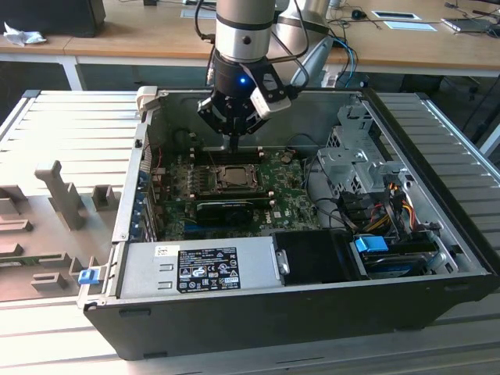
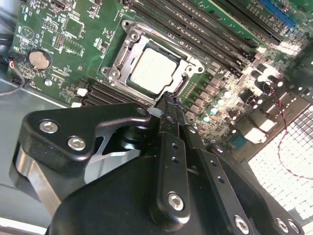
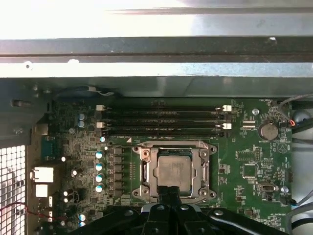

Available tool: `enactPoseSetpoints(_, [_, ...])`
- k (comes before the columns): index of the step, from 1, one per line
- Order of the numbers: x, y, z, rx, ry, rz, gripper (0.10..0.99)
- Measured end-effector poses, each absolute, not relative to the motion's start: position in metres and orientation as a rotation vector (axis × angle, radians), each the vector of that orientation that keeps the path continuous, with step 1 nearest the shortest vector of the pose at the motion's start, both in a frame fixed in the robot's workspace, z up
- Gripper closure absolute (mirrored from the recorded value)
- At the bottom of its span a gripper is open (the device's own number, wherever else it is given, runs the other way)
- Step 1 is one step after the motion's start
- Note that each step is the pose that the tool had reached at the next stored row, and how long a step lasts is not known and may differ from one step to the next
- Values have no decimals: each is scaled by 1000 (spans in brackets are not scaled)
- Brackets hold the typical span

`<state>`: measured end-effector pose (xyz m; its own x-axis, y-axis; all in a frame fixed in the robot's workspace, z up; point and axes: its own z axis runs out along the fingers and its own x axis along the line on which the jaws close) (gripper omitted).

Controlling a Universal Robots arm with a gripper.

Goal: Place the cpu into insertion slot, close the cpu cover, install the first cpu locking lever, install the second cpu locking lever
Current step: 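Install the first cpu locking lever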

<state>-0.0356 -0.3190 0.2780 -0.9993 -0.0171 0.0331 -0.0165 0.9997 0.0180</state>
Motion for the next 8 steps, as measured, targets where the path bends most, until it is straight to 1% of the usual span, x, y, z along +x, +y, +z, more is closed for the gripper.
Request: enactPoseSetpoints(8, [-45, -319, 277, 55, -3117, -36, 980])
